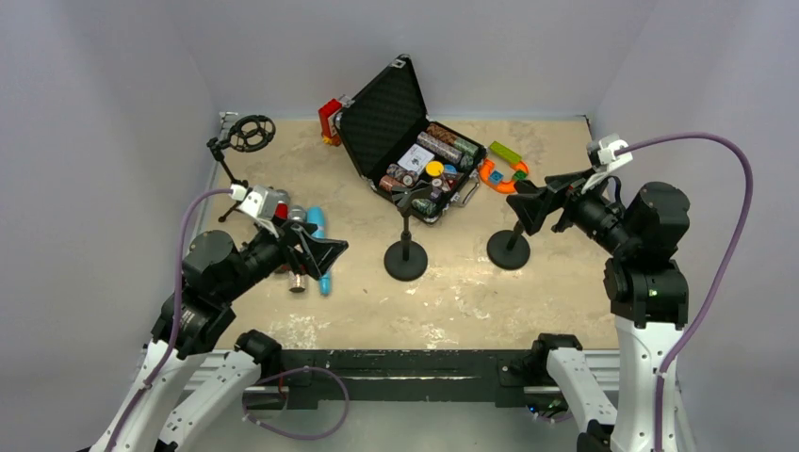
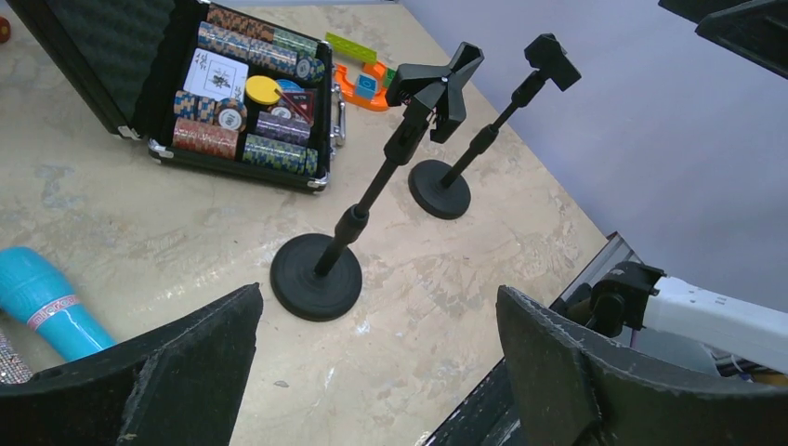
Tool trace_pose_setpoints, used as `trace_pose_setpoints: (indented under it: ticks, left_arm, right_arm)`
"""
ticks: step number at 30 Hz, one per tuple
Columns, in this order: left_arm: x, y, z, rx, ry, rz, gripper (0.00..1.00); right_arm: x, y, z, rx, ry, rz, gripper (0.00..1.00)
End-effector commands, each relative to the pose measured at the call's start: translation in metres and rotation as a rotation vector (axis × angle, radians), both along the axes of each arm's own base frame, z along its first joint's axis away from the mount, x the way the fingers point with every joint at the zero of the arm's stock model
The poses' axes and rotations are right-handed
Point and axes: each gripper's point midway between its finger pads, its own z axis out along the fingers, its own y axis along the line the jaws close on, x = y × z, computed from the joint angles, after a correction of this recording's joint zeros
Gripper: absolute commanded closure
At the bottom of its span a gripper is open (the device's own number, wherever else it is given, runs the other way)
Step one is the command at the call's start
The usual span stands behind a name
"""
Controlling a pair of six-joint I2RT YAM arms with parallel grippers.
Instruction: Attach the microphones to the stand
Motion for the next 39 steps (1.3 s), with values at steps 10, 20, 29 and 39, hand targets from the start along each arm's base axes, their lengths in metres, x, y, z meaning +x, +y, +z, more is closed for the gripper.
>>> trace_pose_setpoints:
  ticks: [10,20,29,39]
  left_arm:
    - [0.009,0.01,-0.006,0.061,0.025,0.062,0.01]
    - [0.045,0.05,-0.119,0.295,0.352,0.374,0.01]
    - [0.085,0.06,-0.19,0.48,0.507,0.514,0.06]
    - [0.121,0.05,-0.233,0.592,0.633,0.518,0.2]
  right_arm:
    - [-0.013,0.023,0.009,-0.085,-0.109,0.216,0.01]
    - [-0.05,0.054,-0.056,-0.262,-0.214,0.658,0.01]
    - [-0.053,0.06,-0.097,-0.247,-0.183,0.745,0.02]
    - [-0.054,0.063,-0.11,-0.221,-0.182,0.779,0.02]
